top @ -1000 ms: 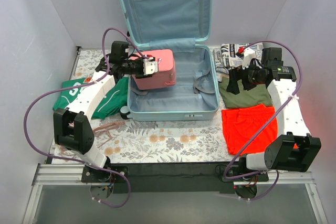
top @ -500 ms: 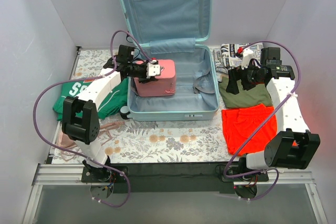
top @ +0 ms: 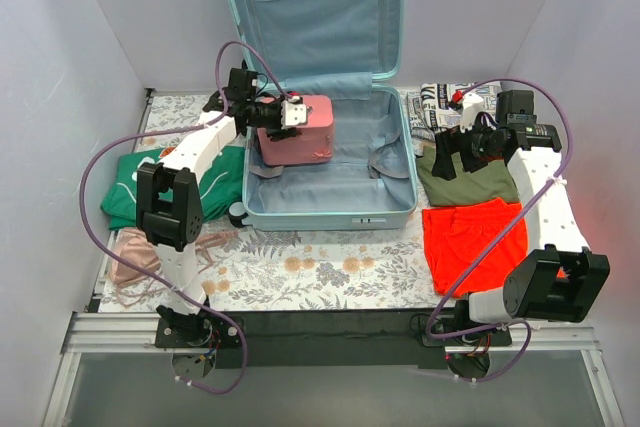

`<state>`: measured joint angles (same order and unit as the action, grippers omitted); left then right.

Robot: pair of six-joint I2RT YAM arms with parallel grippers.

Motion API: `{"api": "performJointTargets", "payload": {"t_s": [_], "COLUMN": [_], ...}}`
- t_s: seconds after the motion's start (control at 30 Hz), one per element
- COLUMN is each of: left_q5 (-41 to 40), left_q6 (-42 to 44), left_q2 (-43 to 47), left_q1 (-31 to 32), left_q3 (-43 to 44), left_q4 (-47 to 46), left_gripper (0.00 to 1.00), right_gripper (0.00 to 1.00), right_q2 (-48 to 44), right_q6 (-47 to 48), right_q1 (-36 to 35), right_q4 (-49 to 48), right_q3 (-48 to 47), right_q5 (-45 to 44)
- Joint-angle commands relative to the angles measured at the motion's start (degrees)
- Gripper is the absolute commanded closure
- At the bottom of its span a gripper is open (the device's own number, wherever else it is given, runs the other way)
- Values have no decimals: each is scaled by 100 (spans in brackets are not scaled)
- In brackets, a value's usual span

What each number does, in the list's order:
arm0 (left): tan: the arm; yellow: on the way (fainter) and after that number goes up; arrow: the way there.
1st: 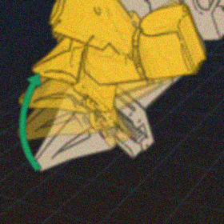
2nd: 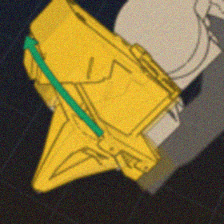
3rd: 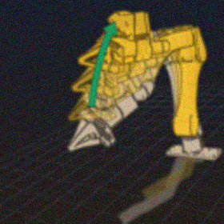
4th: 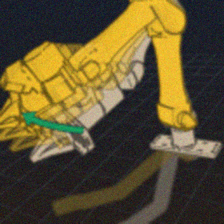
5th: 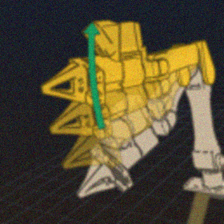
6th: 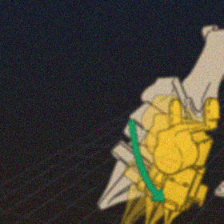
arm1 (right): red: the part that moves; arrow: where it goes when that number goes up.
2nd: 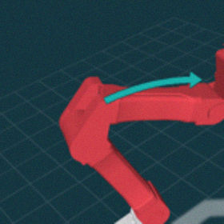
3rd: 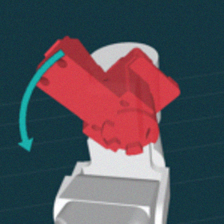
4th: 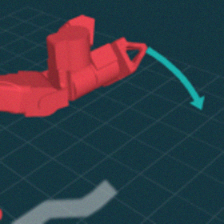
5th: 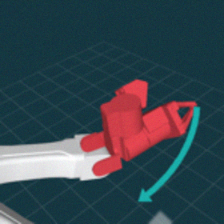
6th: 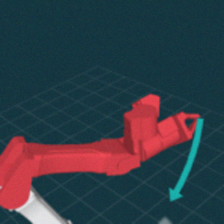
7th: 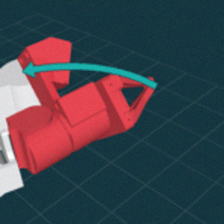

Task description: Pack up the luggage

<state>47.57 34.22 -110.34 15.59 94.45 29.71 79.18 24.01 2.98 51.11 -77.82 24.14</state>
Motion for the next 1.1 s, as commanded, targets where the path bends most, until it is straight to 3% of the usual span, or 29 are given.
{"api": "performJointTargets", "payload": {"t_s": [0.0, 0.07, 0.1, 0.37, 0.6, 0.7, 0.77, 0.93, 1.07], "left_q5": [50, 68, 68, -204, -503, -907, -987, -890, -1293], "left_q6": [156, 112, 103, -256, -2478, -4217, -5505, -6821, -7701], "left_q2": [-92, -224, -250, -646, -690, -454, -182, 662, 760], "left_q1": [-153, -162, -171, -276, -548, -767, -917, -1120, -1129], "left_q3": [617, 767, 907, 1382, 1857, 1840, 1657, 366, -23], "left_q4": [-212, -212, -220, -633, -1134, -1275, -1179, -1221, -1152], "left_gripper": [46, 43, 35, 34, 34, 34, 34, 31, 32], "right_gripper": [2, 2, 2, 2, 2, 2, 2, 2, 4], "right_q2": [28, 54, 80, 282, 484, 502, 432, 702, 1511], "right_q6": [34, 42, 42, -1, -291, -948, -1625, -2601, -3375], "right_q1": [9, 9, 9, 9, -34, -209, -490, -1642, -2135], "right_q4": [39, 39, 39, 22, -5, -697, -1750, -4017, -4811], "right_q3": [-146, -163, -181, -356, -699, -700, -481, -14, -277], "right_q5": [-15, -15, -15, 99, 714, 1101, 1120, 724, 487]}}
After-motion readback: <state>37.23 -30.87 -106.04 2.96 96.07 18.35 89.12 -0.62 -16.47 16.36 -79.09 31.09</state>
